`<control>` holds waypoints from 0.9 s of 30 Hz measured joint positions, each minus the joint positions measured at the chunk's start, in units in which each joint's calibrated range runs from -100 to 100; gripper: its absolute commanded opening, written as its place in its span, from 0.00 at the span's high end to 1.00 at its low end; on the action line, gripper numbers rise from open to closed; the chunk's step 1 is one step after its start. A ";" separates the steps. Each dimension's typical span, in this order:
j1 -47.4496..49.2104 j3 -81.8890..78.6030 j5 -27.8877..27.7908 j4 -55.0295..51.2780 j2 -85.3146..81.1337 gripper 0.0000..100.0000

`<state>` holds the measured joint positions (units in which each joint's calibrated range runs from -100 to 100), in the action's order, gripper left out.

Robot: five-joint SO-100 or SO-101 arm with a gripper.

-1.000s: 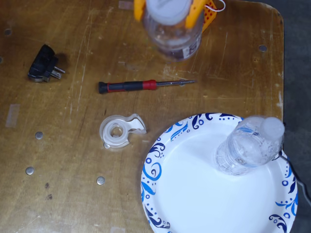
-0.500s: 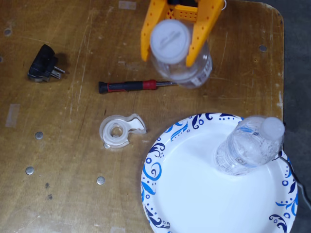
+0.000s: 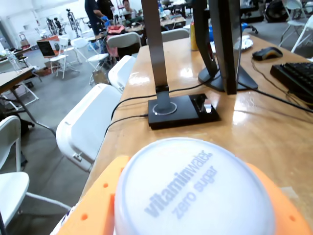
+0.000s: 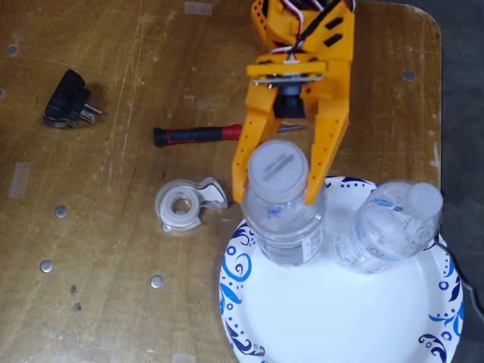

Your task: Move the bottles to the plate

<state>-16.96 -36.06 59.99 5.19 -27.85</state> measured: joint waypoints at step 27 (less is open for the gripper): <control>5.93 -11.60 -7.71 28.34 16.11 0.91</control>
<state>-11.03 -47.66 52.28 33.53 -11.74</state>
